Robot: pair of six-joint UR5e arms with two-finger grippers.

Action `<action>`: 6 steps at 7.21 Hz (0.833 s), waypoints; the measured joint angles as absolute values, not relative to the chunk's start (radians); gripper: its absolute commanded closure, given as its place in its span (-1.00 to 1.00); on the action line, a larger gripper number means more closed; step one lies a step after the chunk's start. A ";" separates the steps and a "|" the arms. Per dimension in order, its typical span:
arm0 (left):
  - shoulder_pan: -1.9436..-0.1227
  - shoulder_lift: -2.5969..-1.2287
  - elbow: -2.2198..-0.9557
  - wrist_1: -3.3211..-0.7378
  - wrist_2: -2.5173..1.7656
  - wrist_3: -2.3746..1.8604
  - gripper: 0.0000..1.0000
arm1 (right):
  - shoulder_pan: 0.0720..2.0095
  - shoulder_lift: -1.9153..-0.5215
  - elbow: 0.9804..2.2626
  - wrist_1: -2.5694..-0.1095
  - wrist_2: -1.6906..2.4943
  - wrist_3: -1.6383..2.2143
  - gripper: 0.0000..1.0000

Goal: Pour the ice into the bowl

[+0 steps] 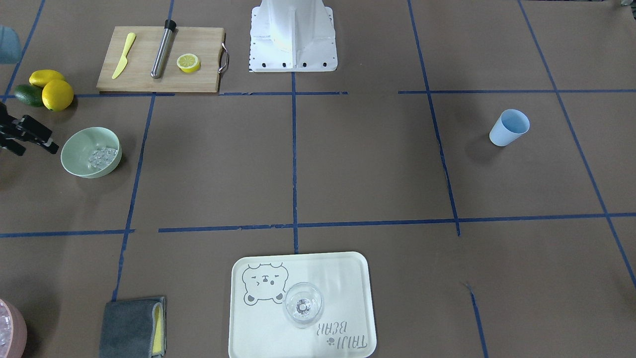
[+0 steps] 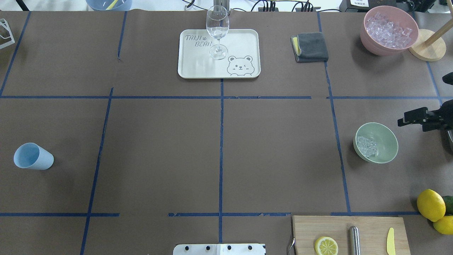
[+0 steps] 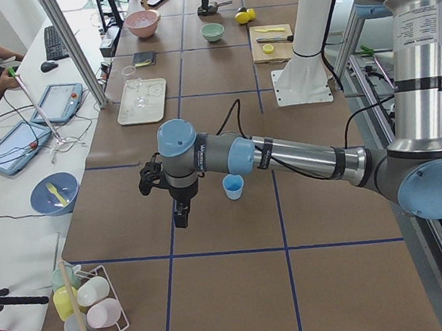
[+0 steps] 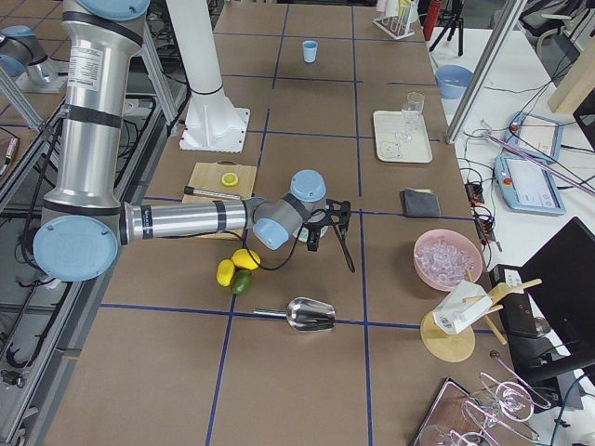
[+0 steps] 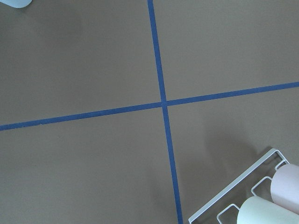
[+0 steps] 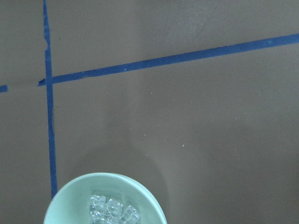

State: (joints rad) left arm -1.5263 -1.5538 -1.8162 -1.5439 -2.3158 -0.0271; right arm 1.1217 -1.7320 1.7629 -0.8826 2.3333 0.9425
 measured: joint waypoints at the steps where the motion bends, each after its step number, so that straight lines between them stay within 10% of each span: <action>1: -1.526 -1.553 -1.815 -1.545 -2.316 -0.027 -1.00 | 1.182 -1.732 1.765 -0.919 2.366 0.892 -1.00; 6: -1.523 -1.545 -1.806 -1.549 -2.315 -0.024 -1.00 | 1.519 -1.651 1.762 -1.563 2.332 0.027 -1.00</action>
